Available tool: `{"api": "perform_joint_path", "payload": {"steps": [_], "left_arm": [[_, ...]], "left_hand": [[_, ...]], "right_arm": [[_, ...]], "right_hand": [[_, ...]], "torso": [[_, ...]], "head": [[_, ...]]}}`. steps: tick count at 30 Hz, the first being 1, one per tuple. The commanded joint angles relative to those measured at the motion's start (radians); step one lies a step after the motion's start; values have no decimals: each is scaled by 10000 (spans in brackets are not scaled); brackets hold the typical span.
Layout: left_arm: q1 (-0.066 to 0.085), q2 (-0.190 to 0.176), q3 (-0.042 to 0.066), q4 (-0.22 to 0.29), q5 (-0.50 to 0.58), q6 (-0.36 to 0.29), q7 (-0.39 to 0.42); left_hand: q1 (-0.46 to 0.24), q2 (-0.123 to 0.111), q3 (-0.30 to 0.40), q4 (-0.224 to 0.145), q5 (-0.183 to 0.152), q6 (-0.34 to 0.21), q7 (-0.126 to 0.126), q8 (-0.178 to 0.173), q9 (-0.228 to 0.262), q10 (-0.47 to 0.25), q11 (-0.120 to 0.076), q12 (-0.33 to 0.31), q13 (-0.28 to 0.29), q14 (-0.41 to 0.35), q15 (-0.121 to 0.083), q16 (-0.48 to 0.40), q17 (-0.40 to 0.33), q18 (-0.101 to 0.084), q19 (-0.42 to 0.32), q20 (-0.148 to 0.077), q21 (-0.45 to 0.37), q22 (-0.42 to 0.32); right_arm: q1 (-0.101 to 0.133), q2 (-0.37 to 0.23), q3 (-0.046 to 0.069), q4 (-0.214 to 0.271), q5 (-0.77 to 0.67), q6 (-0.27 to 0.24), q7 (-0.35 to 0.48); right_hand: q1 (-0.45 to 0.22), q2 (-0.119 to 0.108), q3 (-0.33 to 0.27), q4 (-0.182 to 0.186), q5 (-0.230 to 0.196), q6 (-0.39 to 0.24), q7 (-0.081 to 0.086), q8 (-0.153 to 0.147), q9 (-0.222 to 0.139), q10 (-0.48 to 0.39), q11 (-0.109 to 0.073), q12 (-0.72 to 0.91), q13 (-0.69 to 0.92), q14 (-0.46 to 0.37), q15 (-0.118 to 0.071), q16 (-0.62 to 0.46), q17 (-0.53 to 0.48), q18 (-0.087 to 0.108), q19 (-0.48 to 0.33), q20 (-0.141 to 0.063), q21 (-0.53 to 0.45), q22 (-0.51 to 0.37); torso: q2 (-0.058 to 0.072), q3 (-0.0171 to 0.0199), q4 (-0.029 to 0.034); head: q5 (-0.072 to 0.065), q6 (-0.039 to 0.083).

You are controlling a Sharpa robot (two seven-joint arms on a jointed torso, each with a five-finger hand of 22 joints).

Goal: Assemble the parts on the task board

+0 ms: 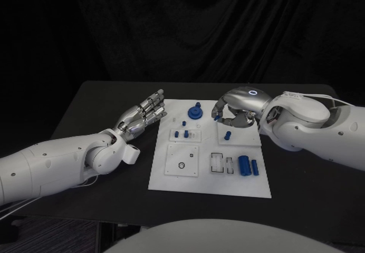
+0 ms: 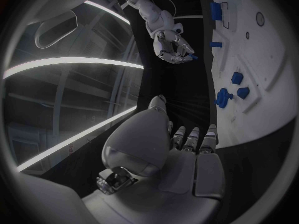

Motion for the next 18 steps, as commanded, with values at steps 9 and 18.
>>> {"api": "perform_joint_path", "payload": {"steps": [9, 18], "left_arm": [[-57, 31, 8, 5, 20, 129, 1069], [-192, 9, 8, 11, 20, 102, 1087]], "left_hand": [[127, 24, 74, 33, 29, 15, 178, 10, 10, 12, 108, -41, -1, -1, -72, -36, -9, 98, 8, -95, 21, -6], [151, 8, 113, 80, 28, -49, 863, -1, 1, 19, 76, -40, 1, -1, -131, -36, -9, 94, 14, -102, 23, -23]], "right_arm": [[-835, 741, 1, 716, -1220, 469, 285], [-1349, 1374, 1, 355, -1513, 1079, 107]], "right_hand": [[129, -39, -46, -59, -6, -123, -19, -36, 66, 71, 53, -91, -5, -22, 30, 16, -14, -19, -11, 21, 17, 1326], [89, -20, -73, -27, -154, -236, 10, -123, 123, 58, 86, -181, -30, -122, 62, -114, -215, 29, -133, 47, -259, 1255]], "torso": [[24, 19, 27], [31, 18, 29]], "head": [[307, 0], [495, 0]]}}
